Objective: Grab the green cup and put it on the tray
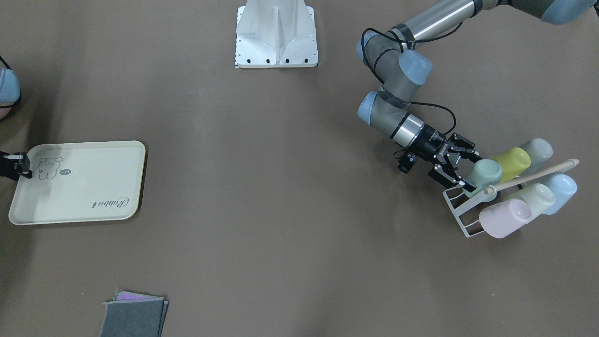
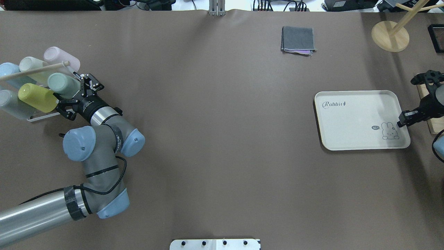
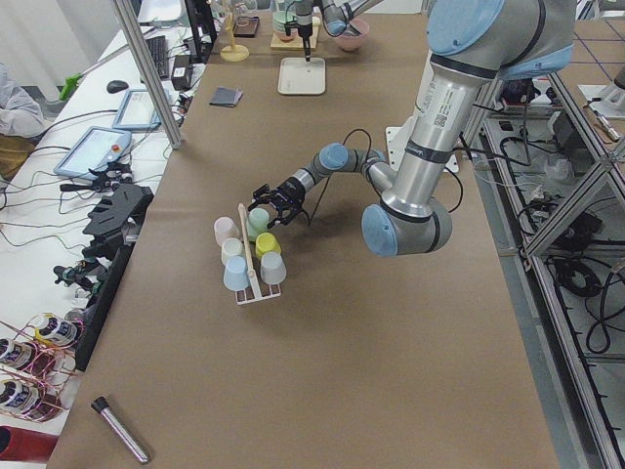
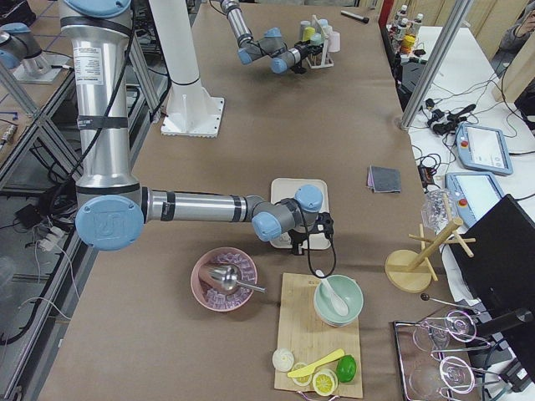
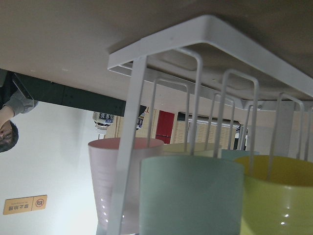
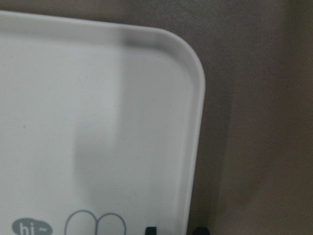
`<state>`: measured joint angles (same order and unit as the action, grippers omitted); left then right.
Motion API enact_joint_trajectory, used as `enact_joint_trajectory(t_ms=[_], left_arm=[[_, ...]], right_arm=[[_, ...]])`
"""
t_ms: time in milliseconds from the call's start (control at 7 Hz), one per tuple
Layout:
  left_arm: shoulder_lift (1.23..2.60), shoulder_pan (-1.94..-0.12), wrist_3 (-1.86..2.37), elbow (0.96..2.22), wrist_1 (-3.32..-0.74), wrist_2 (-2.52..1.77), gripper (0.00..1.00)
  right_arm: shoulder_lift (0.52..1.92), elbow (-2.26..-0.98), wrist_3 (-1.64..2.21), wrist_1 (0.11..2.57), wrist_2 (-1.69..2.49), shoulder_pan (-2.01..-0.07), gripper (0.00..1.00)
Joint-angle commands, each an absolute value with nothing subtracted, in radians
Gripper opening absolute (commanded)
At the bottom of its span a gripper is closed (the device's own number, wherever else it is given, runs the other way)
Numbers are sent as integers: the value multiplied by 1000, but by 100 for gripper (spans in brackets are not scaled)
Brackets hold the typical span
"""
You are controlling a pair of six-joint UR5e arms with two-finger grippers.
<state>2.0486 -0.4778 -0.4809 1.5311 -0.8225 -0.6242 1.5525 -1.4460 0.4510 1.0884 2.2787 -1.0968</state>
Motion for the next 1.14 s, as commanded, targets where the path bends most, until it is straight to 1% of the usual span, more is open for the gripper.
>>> enact_joint_trajectory(t_ms=[0,286,429,714,1000], left_arm=[[2049,-479,-550,1522,-819,-580,93],[2037,-479,-558,1511,-821,-552,92],[2034,-477,-558,1511,-819,-554,92],[2033,-469,-558,1505,-819,-557,91],[2031,-468,-558,1499,-822,-552,92]], right_arm=[[1554,-1445,451,1088,2281,-1097,30],[1555,-1447,451,1088,2284,-1097,5],[1555,-1450,451,1088,2284,-1097,0],[1551,-1468,454,1092,2293,-1101,0],[1543,-1491,471,1091,2350,-1158,0]])
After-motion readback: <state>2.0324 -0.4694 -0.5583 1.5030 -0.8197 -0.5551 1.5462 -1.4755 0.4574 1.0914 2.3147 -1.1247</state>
